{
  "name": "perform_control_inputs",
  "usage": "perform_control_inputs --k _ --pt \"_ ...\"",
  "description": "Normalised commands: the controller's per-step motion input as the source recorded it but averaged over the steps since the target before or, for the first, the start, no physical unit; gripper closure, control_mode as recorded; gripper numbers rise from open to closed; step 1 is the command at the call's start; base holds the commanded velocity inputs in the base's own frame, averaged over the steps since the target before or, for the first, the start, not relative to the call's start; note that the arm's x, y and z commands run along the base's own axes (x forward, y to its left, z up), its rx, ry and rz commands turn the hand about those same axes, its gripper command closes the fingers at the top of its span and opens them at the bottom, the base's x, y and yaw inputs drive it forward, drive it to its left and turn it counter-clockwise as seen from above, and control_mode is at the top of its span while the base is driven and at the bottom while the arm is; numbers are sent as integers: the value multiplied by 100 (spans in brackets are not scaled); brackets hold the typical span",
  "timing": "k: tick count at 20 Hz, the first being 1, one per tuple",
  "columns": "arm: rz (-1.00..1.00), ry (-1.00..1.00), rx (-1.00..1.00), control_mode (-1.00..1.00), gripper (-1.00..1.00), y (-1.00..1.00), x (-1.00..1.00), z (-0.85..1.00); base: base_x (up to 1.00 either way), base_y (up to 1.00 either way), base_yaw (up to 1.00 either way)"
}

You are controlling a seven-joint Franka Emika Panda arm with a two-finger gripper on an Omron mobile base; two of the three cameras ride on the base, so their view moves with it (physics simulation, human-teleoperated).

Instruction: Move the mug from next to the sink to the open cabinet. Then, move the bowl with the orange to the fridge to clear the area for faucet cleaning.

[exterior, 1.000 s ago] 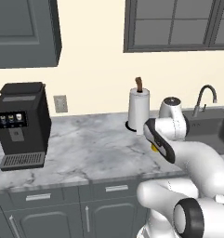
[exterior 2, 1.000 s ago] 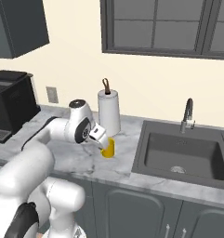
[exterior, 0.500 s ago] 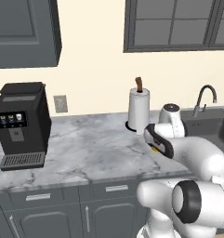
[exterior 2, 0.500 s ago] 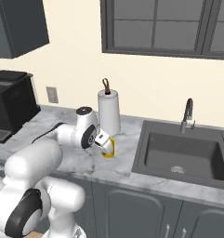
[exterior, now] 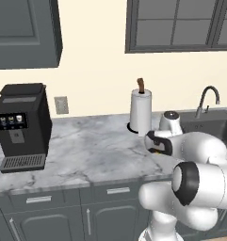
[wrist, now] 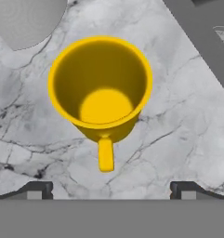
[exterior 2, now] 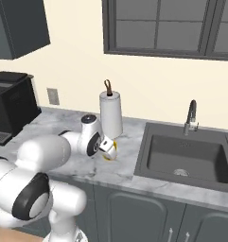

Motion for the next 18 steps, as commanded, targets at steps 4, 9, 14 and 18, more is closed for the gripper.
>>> perform_control_inputs --k 4,9,14,18 --pt "0 0 0 -100 -100 -12 34 -19 0 0 0" --pt "0 0 0 -100 -100 -3 39 -6 0 0 0" --pt "0 0 0 -100 -100 -6 6 -21 0 0 0" --pt "0 0 0 -100 -100 0 -3 -11 0 0 0"
